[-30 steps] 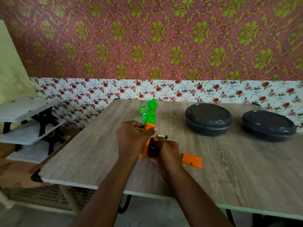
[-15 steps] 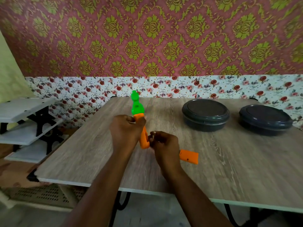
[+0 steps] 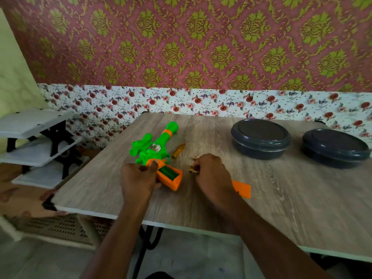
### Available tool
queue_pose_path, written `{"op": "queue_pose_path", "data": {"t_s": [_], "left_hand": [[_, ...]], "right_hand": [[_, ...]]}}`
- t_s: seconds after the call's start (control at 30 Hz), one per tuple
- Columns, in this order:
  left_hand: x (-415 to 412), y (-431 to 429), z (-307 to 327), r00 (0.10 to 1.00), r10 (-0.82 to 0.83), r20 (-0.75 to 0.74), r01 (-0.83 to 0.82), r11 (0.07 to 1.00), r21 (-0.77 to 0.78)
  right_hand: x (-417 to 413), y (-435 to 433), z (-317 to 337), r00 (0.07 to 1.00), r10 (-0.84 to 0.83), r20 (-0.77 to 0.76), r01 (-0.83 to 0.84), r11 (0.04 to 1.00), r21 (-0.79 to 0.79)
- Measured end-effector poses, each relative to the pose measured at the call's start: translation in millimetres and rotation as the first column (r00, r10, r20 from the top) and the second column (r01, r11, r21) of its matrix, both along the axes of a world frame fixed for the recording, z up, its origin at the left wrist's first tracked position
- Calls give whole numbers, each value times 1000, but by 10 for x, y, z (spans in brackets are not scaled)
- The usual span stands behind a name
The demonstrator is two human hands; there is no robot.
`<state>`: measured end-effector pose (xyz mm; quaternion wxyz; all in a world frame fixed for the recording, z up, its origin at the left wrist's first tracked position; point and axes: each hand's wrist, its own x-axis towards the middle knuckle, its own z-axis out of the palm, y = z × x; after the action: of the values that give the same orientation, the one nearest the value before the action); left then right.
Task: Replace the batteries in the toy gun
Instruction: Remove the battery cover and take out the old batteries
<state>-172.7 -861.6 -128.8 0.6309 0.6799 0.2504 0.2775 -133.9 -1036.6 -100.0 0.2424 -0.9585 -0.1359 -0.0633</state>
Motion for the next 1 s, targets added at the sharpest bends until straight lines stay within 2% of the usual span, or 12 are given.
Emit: {"op": "queue_pose_path", "data": {"t_s": [0.13,0.43,0.67,0.9,1.0], "left_hand": [[-57,53,-42,1000,4,-26,-4,1000,-8],[-133,69,15,995,24,-95,-4,977,211],[-216,-30,35,994,110,-22,-95,929,357],[-192,-68,21,985,171,-34,-140,892,430],[-170,-148,-2,984,168,62,-176,854,490]], "right_hand": [[6,31,-56,1000,-16,2,16,1000,-18],[96,14,-152,998,-6,60,8,1000,-28],[83,-85,-174,998,-14,65,12,999,33],[112,-167,-187,997,3,72,-10,996,92],[127,-248,-165,993,-5,115,-7,995,98]]}}
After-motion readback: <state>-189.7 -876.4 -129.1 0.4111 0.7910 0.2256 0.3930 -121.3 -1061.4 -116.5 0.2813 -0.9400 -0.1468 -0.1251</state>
